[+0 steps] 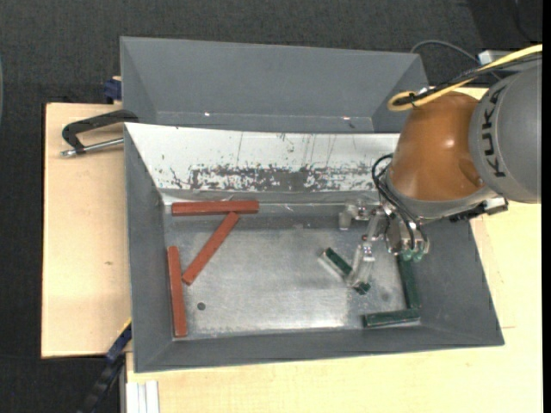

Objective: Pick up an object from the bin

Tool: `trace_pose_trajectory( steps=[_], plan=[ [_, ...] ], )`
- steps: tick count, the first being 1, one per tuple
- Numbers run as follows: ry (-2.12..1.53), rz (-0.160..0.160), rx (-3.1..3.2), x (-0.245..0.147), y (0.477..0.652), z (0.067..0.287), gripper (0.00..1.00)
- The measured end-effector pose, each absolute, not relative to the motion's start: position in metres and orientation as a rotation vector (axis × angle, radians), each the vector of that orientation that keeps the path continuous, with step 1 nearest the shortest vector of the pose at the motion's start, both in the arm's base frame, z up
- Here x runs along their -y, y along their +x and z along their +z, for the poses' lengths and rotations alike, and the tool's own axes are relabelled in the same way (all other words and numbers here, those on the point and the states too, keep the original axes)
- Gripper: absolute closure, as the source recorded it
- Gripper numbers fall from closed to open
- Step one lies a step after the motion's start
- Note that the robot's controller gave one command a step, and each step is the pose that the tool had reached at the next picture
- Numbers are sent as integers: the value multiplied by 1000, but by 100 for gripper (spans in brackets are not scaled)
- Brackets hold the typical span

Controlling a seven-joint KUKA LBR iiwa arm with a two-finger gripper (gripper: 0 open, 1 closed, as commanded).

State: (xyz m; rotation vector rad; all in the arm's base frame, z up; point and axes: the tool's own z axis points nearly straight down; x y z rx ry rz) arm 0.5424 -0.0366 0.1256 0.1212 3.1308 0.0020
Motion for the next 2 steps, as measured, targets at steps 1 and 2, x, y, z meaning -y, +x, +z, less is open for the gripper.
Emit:
trace_pose_trajectory(
  steps=[1, 2],
  plan=[
    [344, 1, -3120, 61, 571, 98, 0],
    [386, 1, -3114, 64, 566, 86, 0]
  ],
)
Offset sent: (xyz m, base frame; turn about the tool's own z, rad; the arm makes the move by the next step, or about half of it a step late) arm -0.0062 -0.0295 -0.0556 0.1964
